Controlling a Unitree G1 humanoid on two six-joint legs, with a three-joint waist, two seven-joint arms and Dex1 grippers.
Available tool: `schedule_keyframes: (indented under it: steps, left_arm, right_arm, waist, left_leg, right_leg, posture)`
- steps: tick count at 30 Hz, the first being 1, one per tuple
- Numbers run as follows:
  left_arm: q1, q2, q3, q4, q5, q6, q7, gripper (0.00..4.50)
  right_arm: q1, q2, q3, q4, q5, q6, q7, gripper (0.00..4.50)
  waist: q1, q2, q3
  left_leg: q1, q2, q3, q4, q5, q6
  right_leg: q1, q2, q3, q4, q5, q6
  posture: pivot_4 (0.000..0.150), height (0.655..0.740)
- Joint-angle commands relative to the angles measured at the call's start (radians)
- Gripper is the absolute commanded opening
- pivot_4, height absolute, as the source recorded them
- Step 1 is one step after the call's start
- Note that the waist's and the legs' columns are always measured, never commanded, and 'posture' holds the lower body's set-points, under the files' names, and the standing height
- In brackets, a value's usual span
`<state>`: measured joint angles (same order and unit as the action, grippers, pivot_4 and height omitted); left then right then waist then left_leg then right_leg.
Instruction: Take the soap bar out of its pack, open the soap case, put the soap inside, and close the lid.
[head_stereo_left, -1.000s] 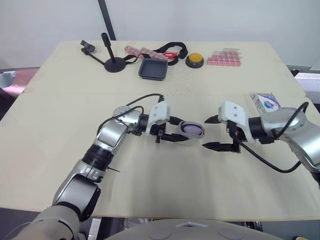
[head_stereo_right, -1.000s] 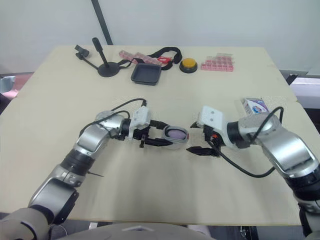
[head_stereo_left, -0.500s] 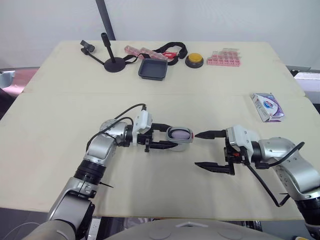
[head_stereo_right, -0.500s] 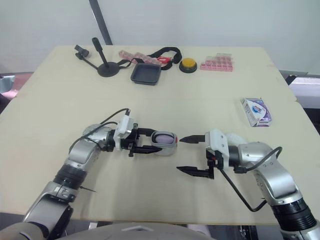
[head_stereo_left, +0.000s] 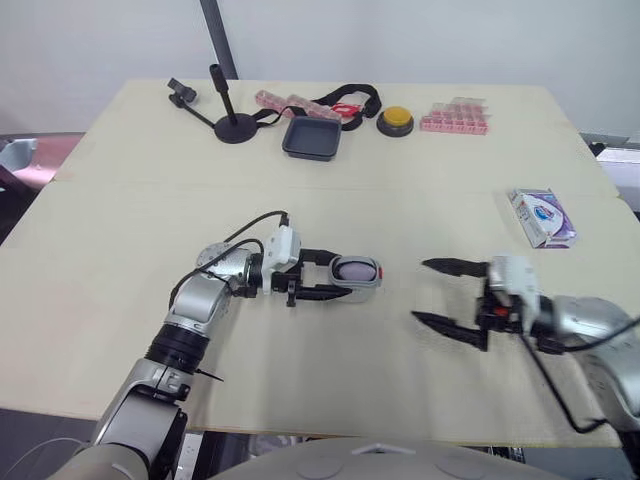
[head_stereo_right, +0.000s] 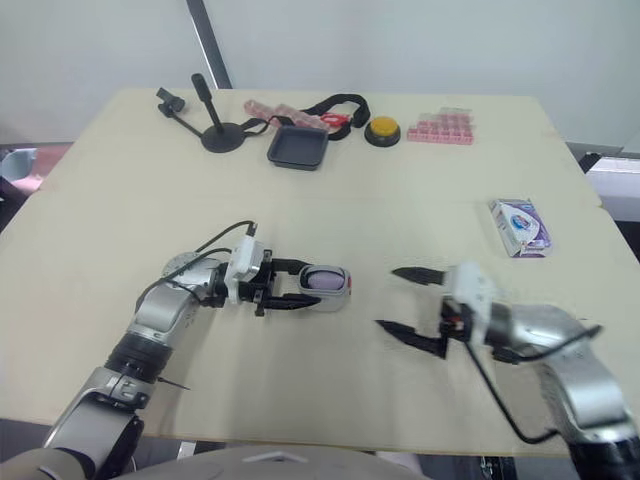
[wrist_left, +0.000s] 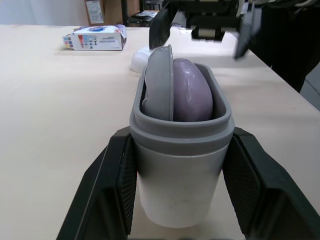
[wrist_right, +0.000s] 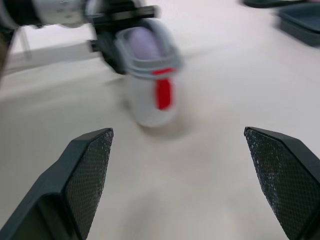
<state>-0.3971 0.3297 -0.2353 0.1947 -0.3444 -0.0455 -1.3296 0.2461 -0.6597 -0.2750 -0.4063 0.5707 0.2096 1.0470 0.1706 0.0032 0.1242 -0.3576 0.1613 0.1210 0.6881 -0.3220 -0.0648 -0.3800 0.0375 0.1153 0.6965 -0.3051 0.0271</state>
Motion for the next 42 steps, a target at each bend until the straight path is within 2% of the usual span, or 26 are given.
schedule_keyframes:
  steps: [1, 6, 9, 16, 21, 25, 29, 33, 39, 42]
  left_arm:
    - [-0.01, 0.006, 0.017, -0.02, -0.017, 0.011, 0.004, 1.93]
    - [-0.021, 0.006, 0.015, -0.021, -0.022, 0.024, 0.001, 1.93]
    - [-0.026, 0.002, 0.015, -0.017, -0.019, 0.03, 0.006, 1.93]
    - [-0.032, 0.004, 0.013, -0.012, -0.016, 0.036, 0.008, 1.93]
    - [-0.043, 0.009, 0.006, -0.004, -0.011, 0.039, -0.003, 1.93]
    - [-0.052, 0.011, -0.005, 0.0, -0.006, 0.037, -0.02, 1.93]
    - [-0.057, 0.007, -0.006, 0.006, -0.004, 0.04, -0.017, 1.93]
    - [-0.055, 0.003, -0.009, 0.003, -0.004, 0.043, -0.013, 1.93]
    - [-0.038, -0.002, -0.015, -0.019, -0.012, 0.053, -0.014, 1.93]
    - [-0.029, -0.001, -0.016, -0.028, -0.013, 0.054, -0.015, 1.93]
  right_arm:
    - [0.076, 0.008, -0.197, -0.022, 0.084, -0.024, -0.022, 4.48]
    - [0.171, 0.009, -0.362, 0.079, 0.062, -0.07, -0.017, 4.48]
    - [0.229, 0.003, -0.452, 0.253, 0.017, -0.098, -0.031, 4.48]
    - [0.254, -0.091, -0.479, 0.44, -0.063, -0.14, 0.001, 4.48]
    - [0.263, -0.255, -0.417, 0.427, -0.139, -0.072, 0.066, 4.48]
    - [0.278, -0.443, -0.361, 0.261, -0.118, 0.241, 0.096, 4.48]
    - [0.17, -0.611, -0.289, 0.129, -0.07, 0.536, 0.07, 4.48]
    - [0.002, -0.701, -0.134, 0.095, -0.075, 0.641, 0.039, 4.48]
    - [-0.309, -0.694, 0.189, 0.137, -0.155, 0.657, 0.017, 4.48]
    - [-0.423, -0.668, 0.3, 0.165, -0.197, 0.673, 0.019, 4.48]
  waist:
    - [-0.001, 0.0, 0.0]
    - [-0.006, 0.0, 0.0]
    - [-0.006, 0.0, 0.0]
    - [-0.025, 0.003, -0.002]
    - [-0.042, 0.004, -0.002]
    - [-0.043, 0.004, -0.002]
    - [-0.035, 0.004, -0.002]
    - [-0.029, 0.004, -0.002]
    - [-0.025, 0.004, -0.002]
    - [-0.029, 0.004, -0.002]
  left_leg:
    - [0.0, 0.0, 0.0, 0.0, 0.0, 0.0]
    - [0.0, 0.0, 0.0, 0.0, 0.0, 0.0]
    - [-0.001, 0.0, 0.0, 0.0, 0.0, 0.0]
    - [-0.001, -0.004, -0.001, -0.001, 0.0, 0.0]
    - [0.005, -0.005, -0.002, -0.003, 0.0, 0.0]
    - [0.017, -0.004, -0.003, -0.008, 0.0, 0.001]
    - [0.018, 0.0, -0.003, -0.009, 0.0, 0.001]
    - [0.018, 0.0, -0.004, -0.006, 0.0, 0.002]
    - [0.008, 0.0, -0.001, 0.0, 0.0, 0.003]
    - [0.004, 0.001, -0.001, 0.002, 0.0, 0.003]
  right_leg:
    - [0.0, 0.0, 0.0, -0.001, 0.0, 0.0]
    - [0.0, 0.0, 0.0, -0.002, 0.0, 0.0]
    - [0.0, -0.001, -0.001, -0.003, 0.0, 0.0]
    - [0.003, -0.001, -0.002, -0.007, 0.0, 0.0]
    - [0.009, -0.003, -0.003, -0.012, 0.0, 0.0]
    - [0.022, -0.003, -0.004, -0.017, 0.0, 0.0]
    - [0.024, -0.003, -0.005, -0.018, 0.0, 0.0]
    - [0.015, -0.003, -0.006, -0.01, 0.0, 0.0]
    - [0.002, -0.002, -0.004, 0.0, 0.0, 0.0]
    - [0.001, -0.002, -0.003, 0.0, 0.0, 0.0]
  posture:
    - [0.15, 0.74]
    - [0.15, 0.74]
    - [0.15, 0.74]
    - [0.15, 0.74]
    - [0.15, 0.74]
    - [0.15, 0.74]
    - [0.15, 0.74]
    - [0.15, 0.74]
    - [0.15, 0.74]
    - [0.15, 0.74]
